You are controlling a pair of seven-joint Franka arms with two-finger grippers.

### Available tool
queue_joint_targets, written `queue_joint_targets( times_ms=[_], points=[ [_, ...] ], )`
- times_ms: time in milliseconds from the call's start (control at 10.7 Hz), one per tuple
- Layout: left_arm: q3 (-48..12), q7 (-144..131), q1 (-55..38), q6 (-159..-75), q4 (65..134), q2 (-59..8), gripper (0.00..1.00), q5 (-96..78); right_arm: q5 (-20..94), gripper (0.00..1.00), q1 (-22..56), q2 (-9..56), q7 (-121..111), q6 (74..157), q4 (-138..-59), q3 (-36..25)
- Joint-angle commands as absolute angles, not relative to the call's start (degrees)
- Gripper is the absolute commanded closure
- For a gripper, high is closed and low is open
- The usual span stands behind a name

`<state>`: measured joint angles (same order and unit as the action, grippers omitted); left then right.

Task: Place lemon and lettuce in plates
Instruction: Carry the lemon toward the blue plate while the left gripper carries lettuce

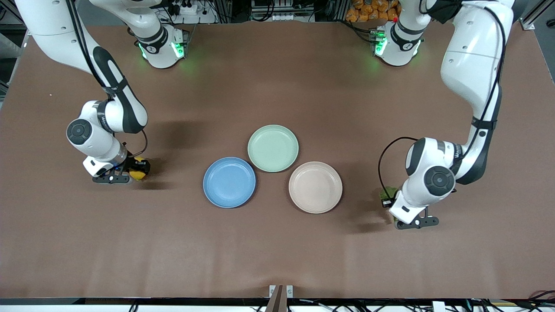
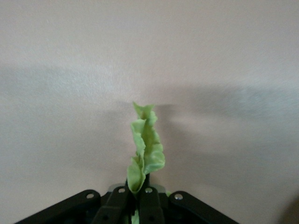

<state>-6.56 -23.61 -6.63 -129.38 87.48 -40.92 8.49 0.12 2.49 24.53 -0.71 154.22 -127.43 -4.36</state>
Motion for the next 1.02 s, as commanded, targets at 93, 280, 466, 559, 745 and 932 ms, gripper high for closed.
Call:
queue_joint_targets(
  times_ms=[93,280,466,559,745,932],
  points=[
    [-6.94,-24.43,-6.50,-129.37,88.77,-36.92,1.00,1.43,-0.35,0.75,1.76,23.65,-1.06,153.55,-127.09,-4.04],
    [-7.03,-25.05,-7.55,-129.11,88.86,-36.39,1.00,-1.57,-0.26,0.76,2.19,23.38,-0.53,149.79,-124.99,-3.87],
    [-7.73,-29.07,-9.75,-129.02,88.86,-36.39,1.00,-3.25,0.00,0.78,2.63,23.12,-0.35,145.91,-122.79,-3.61],
    [-7.82,-32.05,-11.32,-128.94,88.94,-36.39,1.00,-3.25,0.17,0.78,2.81,22.94,-0.35,145.72,-122.44,-3.52],
    [-7.73,-38.38,-14.75,-128.85,88.77,-36.47,1.00,-3.25,0.70,0.79,3.43,22.94,0.69,145.55,-121.12,-2.56],
    [-7.73,-41.73,-16.60,-128.85,88.77,-36.47,1.00,-3.16,0.62,0.80,3.51,23.38,5.43,145.55,-118.93,0.16]
  ],
)
